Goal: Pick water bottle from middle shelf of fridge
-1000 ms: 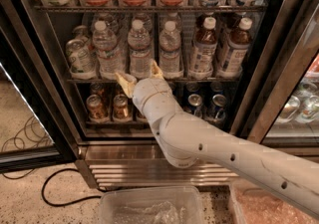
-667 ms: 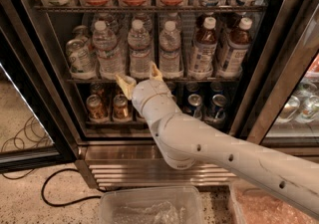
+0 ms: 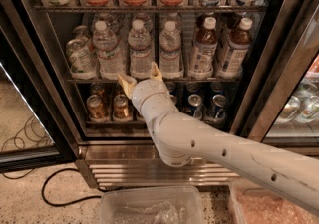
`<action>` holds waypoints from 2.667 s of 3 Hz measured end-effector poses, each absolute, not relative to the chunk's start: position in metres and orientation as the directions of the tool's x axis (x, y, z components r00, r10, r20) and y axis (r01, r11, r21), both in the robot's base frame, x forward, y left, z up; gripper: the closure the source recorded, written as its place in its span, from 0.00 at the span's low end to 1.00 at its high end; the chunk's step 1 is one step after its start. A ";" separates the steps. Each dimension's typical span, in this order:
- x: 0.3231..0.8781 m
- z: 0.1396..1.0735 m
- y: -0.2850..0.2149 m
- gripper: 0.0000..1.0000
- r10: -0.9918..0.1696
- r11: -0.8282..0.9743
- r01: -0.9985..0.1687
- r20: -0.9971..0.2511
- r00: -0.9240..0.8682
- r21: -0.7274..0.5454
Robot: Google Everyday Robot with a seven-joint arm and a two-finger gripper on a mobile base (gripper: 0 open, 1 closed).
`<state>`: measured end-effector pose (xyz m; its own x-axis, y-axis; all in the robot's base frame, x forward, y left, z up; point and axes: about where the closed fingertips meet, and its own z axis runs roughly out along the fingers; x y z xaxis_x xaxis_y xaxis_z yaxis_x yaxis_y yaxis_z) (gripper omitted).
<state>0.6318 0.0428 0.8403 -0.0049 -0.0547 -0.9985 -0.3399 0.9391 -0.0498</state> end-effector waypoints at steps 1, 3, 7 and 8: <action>0.642 0.840 0.043 0.26 -0.061 0.945 -0.323 -0.998 0.003 -0.059; 0.680 0.829 0.027 0.28 -0.070 0.961 -0.270 -0.998 -0.010 -0.064; 0.713 0.848 0.041 0.49 -0.062 0.956 -0.283 -0.997 0.048 -0.074; 0.713 0.848 0.041 0.74 -0.063 0.956 -0.284 -0.997 0.048 -0.074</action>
Offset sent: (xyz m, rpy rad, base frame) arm 0.0358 -0.0054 -0.0002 -0.0196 -0.0231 -0.0525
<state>0.7134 0.0414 0.8483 0.0477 -0.0628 -0.9969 -0.2835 0.9561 -0.0738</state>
